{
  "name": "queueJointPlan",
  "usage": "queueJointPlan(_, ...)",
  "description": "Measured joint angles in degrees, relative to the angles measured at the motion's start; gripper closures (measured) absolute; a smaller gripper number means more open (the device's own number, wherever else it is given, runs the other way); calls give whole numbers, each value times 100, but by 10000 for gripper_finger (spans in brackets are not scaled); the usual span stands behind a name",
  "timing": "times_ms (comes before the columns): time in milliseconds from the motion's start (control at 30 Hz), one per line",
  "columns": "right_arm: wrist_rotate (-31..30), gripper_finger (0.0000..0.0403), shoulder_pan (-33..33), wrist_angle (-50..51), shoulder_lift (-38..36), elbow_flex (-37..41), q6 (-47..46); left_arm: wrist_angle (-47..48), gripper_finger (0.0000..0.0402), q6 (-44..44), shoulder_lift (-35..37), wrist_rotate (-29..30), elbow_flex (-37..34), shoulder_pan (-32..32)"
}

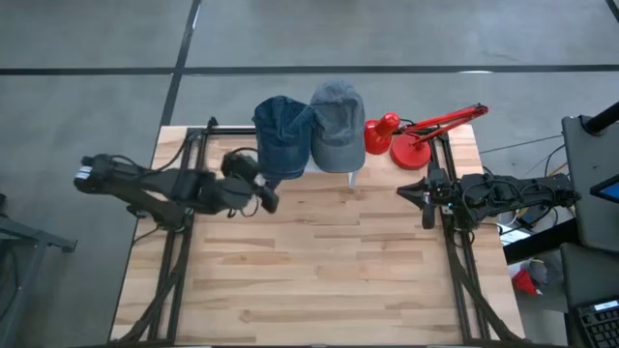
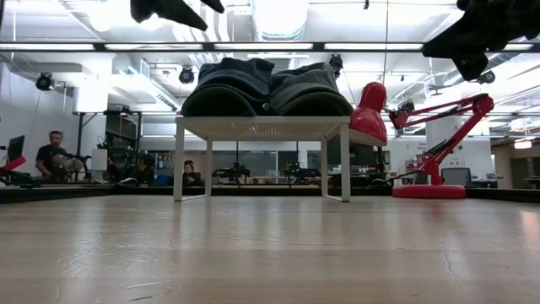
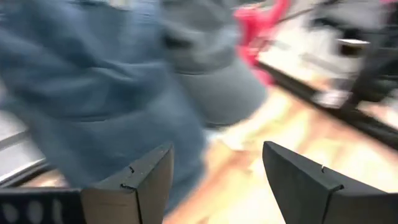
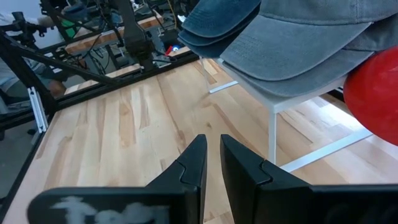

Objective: Pick & Place hat
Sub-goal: Return to Home Position

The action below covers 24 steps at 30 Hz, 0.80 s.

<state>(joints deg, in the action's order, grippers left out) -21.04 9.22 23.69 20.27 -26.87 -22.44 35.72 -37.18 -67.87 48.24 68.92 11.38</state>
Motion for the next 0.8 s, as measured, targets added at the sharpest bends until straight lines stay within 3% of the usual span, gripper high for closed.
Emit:
queueJointPlan(133, 0, 359, 1, -28, 0, 0, -5, -2182, 154, 1003, 662, -739, -1399, -19)
queueJointPlan(267, 0, 359, 0, -89, 0, 0, -8, -3309, 154, 1312, 1331, -864, -2507, -22)
queueJointPlan(500, -2, 359, -1, -480, -2, -2, -7, -3486, 154, 960, 2586, -985, -3846, -22)
queueJointPlan(800, 0, 359, -1, -491, -2, -2, -7, -3478, 154, 525, 3758, -961, -4957, -28)
